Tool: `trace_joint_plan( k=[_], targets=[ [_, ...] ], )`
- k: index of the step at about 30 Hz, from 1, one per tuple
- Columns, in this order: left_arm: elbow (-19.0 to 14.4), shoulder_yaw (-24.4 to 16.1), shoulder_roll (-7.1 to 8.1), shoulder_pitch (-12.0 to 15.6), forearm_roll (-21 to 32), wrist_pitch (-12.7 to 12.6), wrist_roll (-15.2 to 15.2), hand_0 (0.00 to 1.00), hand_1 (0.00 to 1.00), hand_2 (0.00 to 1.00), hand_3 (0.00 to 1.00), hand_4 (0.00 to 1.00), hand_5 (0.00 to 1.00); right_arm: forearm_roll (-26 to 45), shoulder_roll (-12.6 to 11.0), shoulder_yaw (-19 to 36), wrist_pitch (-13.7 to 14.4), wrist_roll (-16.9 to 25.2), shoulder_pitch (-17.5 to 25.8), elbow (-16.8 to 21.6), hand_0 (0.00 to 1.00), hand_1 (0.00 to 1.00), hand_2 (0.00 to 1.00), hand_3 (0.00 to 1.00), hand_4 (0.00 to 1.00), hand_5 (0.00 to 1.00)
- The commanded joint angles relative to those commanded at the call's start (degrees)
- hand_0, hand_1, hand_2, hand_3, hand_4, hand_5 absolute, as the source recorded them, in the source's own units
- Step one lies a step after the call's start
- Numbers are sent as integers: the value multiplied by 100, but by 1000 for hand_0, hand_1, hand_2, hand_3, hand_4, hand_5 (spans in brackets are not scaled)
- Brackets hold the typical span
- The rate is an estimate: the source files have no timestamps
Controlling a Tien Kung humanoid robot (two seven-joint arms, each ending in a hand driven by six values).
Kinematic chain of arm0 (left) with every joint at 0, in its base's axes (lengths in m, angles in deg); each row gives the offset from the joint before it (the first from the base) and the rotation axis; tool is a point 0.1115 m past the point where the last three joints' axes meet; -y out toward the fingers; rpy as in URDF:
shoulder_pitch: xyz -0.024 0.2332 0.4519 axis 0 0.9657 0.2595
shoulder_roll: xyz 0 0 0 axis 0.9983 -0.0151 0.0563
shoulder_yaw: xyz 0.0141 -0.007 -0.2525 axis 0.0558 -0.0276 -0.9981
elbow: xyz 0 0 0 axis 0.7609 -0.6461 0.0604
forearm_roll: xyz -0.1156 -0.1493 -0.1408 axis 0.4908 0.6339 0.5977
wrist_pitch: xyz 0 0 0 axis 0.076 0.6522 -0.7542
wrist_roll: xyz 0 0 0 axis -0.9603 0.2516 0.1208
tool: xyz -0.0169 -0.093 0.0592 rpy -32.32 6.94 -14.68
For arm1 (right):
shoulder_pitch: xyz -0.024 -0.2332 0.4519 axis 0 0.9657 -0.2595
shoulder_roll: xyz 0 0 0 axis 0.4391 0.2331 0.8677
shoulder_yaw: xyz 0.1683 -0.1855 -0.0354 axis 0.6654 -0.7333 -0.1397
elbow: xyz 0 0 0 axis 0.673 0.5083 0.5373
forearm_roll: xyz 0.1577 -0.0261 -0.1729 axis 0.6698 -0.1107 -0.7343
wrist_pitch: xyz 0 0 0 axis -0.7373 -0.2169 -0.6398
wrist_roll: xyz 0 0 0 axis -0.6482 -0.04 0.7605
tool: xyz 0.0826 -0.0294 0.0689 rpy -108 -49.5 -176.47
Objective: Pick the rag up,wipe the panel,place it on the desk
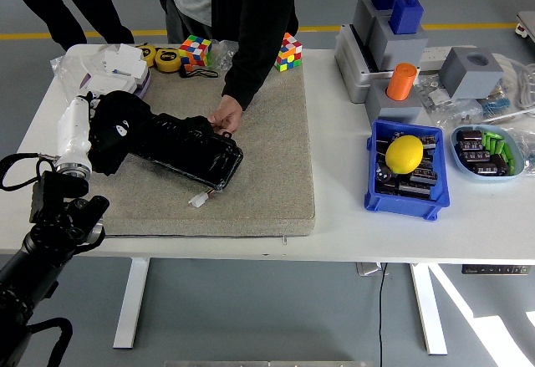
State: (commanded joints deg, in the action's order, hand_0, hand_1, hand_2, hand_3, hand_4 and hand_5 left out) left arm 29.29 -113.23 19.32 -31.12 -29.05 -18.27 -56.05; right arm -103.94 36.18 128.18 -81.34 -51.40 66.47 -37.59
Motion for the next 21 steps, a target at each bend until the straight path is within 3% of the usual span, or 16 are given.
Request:
trace_joint_plan(
  k=[11,21],
  targets=[
    [-476,675,46,93,260,90,-107,230,226,275,568,601,2,7,-1,-9,-6,9,-10,3,534,558,490,522,885,362],
    [-1238,1673,200,294,644,126,-199,229,226,275,568,601,2,-10,-11,-6,-7,11,-7,1,534,558,490,522,885,362]
  ],
)
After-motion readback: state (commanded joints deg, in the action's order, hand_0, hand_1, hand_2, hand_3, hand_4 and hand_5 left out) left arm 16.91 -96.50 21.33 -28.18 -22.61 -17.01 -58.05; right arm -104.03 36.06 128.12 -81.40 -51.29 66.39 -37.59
